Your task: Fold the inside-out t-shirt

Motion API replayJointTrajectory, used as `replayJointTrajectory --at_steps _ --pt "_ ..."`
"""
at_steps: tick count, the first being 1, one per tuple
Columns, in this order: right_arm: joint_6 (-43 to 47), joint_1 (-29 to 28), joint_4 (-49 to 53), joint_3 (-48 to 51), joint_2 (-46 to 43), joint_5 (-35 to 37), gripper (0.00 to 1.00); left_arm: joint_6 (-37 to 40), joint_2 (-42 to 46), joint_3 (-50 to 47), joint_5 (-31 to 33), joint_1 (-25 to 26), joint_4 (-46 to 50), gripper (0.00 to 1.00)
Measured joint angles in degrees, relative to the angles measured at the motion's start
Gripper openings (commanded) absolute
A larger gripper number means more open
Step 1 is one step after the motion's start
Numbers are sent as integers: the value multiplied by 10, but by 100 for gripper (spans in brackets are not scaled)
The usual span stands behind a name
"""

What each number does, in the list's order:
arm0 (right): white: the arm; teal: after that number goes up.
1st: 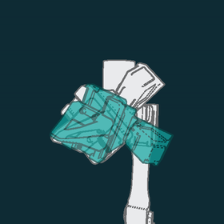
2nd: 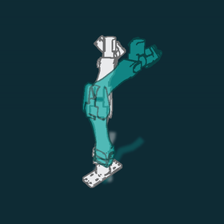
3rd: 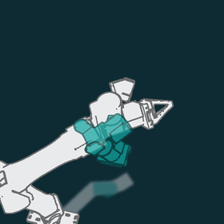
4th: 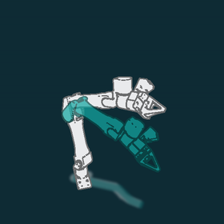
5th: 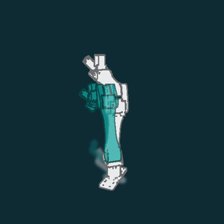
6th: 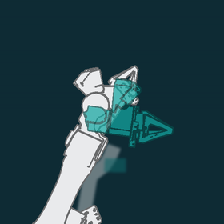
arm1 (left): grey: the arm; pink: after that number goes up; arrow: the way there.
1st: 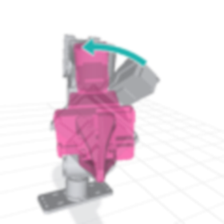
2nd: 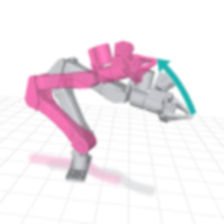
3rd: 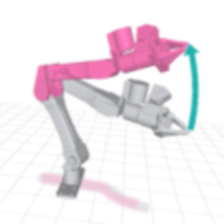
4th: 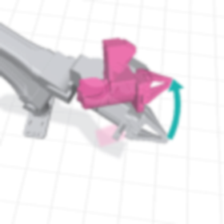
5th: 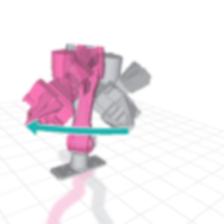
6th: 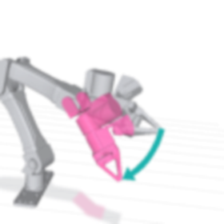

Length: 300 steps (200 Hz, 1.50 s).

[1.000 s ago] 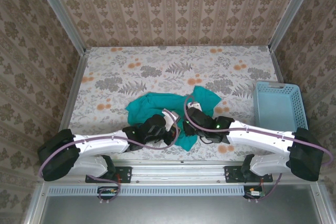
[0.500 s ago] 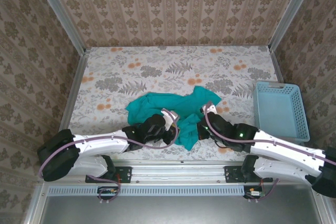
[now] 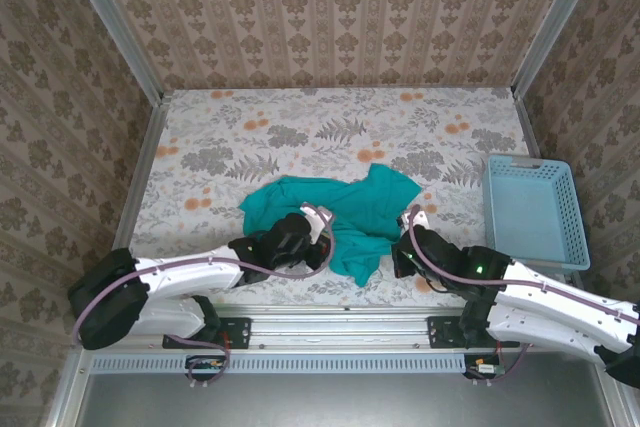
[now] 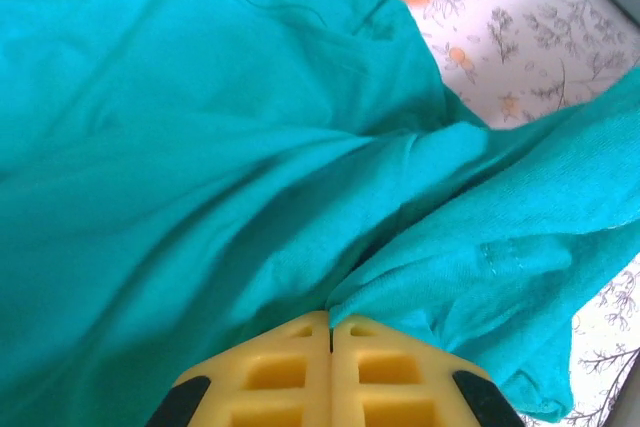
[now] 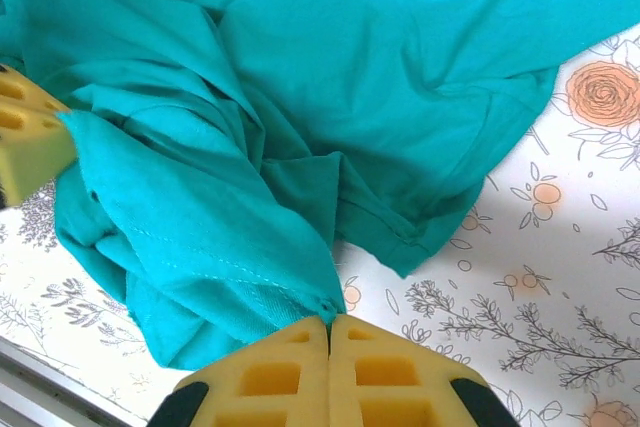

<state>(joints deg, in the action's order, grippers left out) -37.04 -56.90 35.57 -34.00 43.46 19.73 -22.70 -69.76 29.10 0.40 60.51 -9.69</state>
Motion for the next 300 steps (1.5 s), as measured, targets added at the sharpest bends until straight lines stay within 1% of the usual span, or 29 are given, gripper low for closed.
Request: replayJointTrajectory --at_steps 34,65,78,91,101,118,127,154,170,192,222,250,274,300 --pt "30 0 25 -21 -5 11 0 -3 66 -15 -27 -44 4 0" --pt "59 0 28 -60 -38 14 0 -5 129 -31 -54 -90 8 0" --pt "68 0 21 -62 -49 13 0 -4 136 -31 -64 -97 8 0" --pt "71 0 13 -56 -47 11 0 -4 123 -29 -75 -99 11 0" --pt "71 0 2 -46 -37 8 0 -2 98 -22 -82 -98 17 8" --pt "69 0 -23 -26 0 0 0 6 48 -7 -81 -85 38 30" --pt "66 0 -38 -16 28 -7 0 18 26 2 -71 -64 54 38" --pt "58 0 -70 7 87 -24 0 46 -7 42 -29 14 119 58" --pt "54 0 -83 12 94 -32 0 57 -7 63 -3 48 144 65" --pt "53 0 -102 14 90 -42 0 67 -7 90 37 72 172 71" --pt "53 0 -128 28 57 -59 0 70 -26 131 87 77 197 72" --pt "53 0 -136 35 46 -67 0 75 -63 167 101 77 202 70" --pt "53 -1 -137 35 46 -67 0 78 -104 190 106 77 209 64" --pt "54 -2 -138 35 46 -67 0 80 -127 198 113 77 217 49"
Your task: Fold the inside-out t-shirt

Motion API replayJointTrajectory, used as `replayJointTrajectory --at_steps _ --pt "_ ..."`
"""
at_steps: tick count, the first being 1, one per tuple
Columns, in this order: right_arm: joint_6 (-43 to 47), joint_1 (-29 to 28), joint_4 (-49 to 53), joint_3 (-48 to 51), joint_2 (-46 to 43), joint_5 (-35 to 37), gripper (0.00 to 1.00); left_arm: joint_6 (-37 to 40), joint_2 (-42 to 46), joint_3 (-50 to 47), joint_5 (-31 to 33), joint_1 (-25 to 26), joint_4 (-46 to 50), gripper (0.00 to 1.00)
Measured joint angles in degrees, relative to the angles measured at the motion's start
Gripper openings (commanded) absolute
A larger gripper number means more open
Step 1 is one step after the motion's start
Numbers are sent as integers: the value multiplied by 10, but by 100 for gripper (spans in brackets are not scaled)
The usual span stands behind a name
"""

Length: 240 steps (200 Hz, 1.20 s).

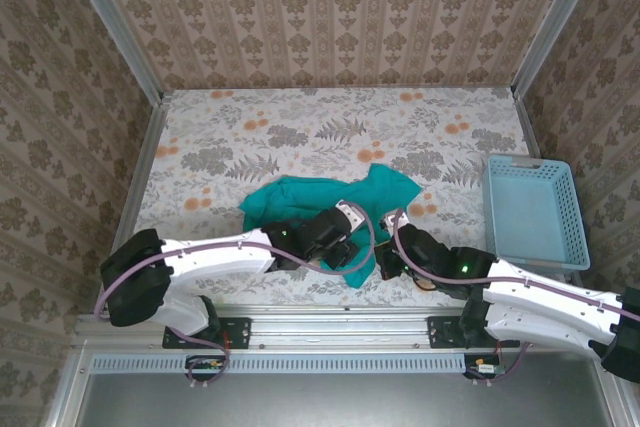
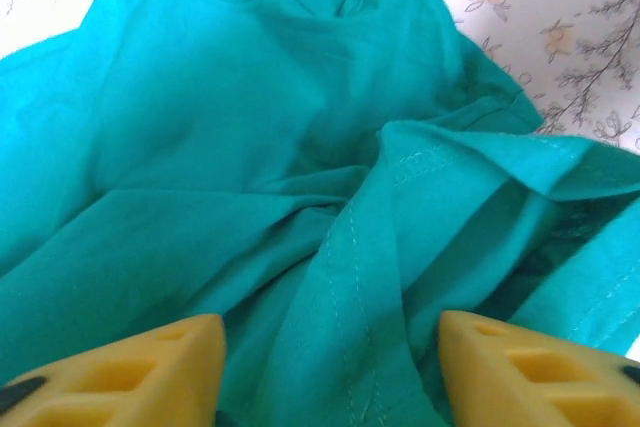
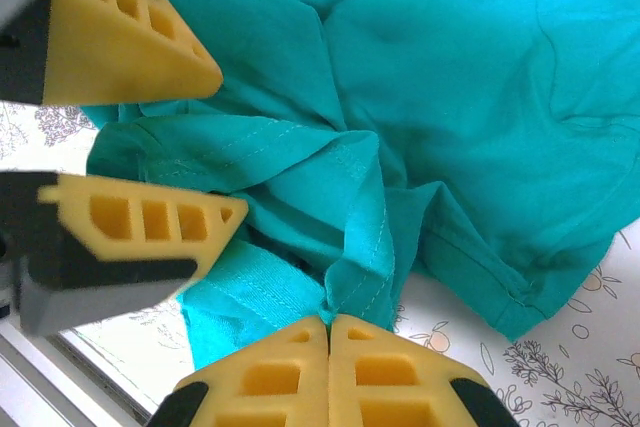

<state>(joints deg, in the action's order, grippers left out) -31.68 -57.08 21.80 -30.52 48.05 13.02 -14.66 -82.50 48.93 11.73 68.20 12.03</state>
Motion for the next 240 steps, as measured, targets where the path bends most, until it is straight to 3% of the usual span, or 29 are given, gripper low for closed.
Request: replayJointTrajectory --at_steps 105,165,207,240 --pt "0 -1 3 0 0 8 0 -12 46 -20 16 -31 8 0" --pt "1 -2 41 -3 -5 48 0 -12 118 -41 1 -42 8 0" --pt "21 -2 59 -27 -57 62 0 -30 201 -55 -53 -104 8 0" --pt "50 -6 40 -35 -75 41 0 -37 169 -36 -92 -145 28 0"
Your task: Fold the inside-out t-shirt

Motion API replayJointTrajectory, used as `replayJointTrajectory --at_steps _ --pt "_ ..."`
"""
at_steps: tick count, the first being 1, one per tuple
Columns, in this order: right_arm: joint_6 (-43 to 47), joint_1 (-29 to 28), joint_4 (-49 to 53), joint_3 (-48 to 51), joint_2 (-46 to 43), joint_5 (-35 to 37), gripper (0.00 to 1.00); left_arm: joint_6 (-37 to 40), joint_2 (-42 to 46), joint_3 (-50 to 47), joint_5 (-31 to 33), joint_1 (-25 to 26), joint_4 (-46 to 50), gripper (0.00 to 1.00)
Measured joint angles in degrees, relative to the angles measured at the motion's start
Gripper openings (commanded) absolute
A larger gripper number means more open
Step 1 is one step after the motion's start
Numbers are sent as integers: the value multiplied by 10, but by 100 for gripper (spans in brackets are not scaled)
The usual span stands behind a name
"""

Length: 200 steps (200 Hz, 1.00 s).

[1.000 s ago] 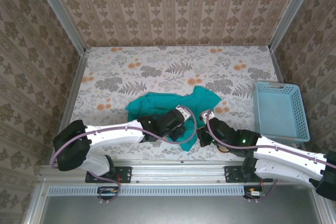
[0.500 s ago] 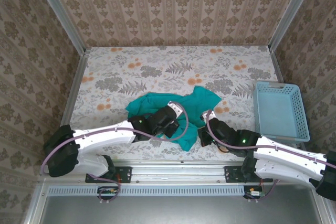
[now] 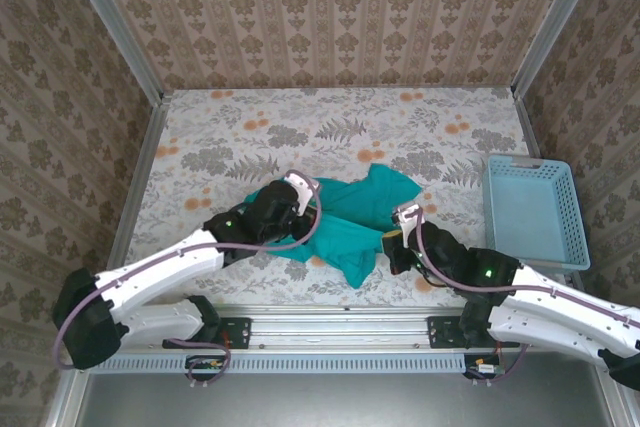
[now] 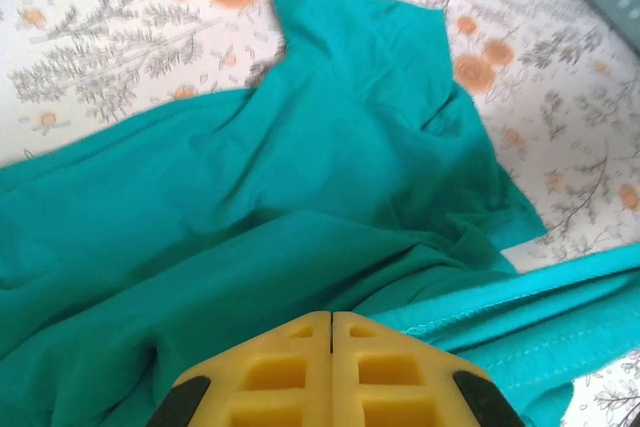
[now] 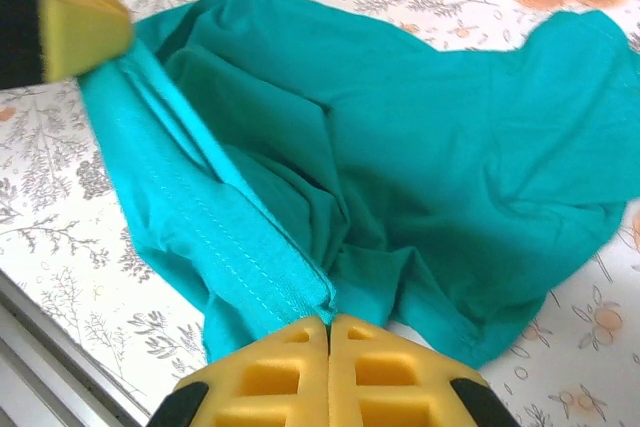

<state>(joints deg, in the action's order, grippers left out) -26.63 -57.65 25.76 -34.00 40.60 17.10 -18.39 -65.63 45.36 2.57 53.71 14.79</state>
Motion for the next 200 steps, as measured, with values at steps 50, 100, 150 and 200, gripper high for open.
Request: replayJointTrajectory --at_steps 50,100,150,200 --pt "10 -2 -3 5 30 6 0 0 -73 14 -16 -2 28 0" --pt "10 -3 -18 33 5 2 0 0 5 -24 -63 -7 -6 5" --pt "10 -4 -35 34 73 -16 0 0 46 -47 -105 -1 -22 8" --pt "12 -8 -35 33 95 -26 17 0 46 -57 -119 14 -28 0"
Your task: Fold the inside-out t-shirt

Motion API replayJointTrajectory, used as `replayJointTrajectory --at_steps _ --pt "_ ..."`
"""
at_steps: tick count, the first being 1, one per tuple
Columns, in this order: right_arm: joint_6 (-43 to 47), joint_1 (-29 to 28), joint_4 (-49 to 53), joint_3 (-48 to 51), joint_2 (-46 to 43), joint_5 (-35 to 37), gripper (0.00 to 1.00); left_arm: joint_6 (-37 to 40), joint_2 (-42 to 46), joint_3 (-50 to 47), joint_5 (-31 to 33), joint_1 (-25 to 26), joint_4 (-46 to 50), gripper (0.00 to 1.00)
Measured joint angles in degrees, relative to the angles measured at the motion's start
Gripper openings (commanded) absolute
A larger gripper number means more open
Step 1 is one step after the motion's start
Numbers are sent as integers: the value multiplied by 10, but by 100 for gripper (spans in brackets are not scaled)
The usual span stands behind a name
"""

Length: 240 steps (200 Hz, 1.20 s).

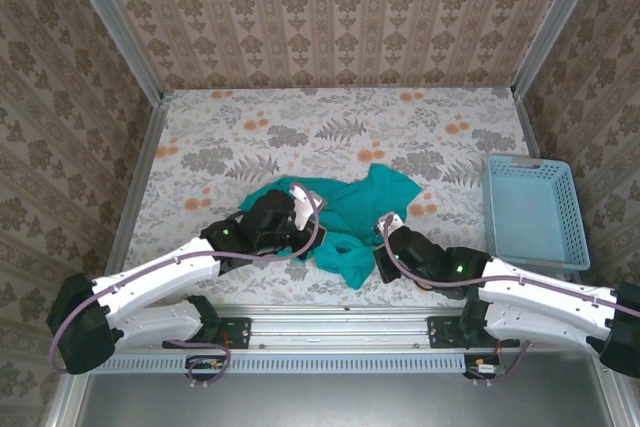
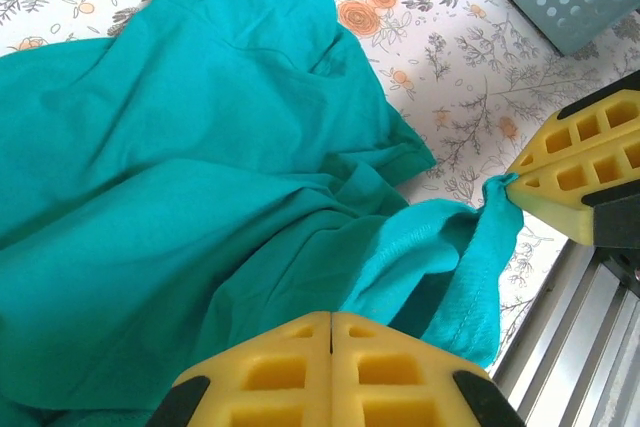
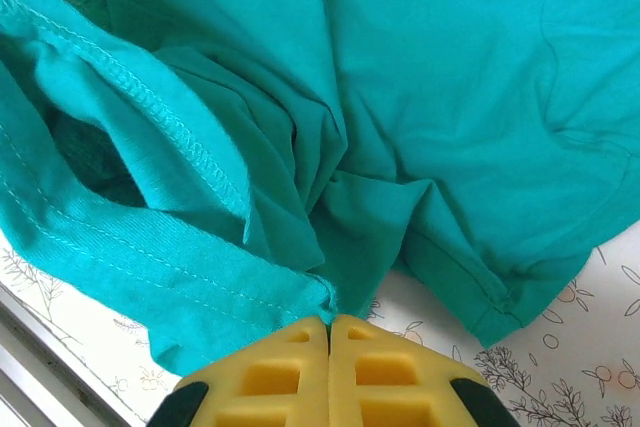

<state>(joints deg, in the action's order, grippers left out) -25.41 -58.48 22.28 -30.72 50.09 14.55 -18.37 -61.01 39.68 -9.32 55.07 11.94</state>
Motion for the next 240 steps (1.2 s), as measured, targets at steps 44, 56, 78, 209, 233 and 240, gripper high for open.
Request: replayJointTrajectory --at_steps 44,56,78,209,233,240 --pt "-4 -1 2 0 -37 -7 51 0 0 -7 7 0 -5 0" --pt "-4 -1 2 0 -46 -10 57 0 0 -7 8 0 -5 0" --pt "-10 0 -3 8 -49 -18 60 0 1 -12 7 0 -14 0" --pt "-13 15 -25 21 -26 -30 0 -17 42 -53 29 -36 -15 0" --pt "3 7 -29 16 -45 -37 0 -38 38 -51 7 -64 -11 1" --pt "8 3 -27 12 -42 -37 0 -40 33 -47 4 -64 -7 6"
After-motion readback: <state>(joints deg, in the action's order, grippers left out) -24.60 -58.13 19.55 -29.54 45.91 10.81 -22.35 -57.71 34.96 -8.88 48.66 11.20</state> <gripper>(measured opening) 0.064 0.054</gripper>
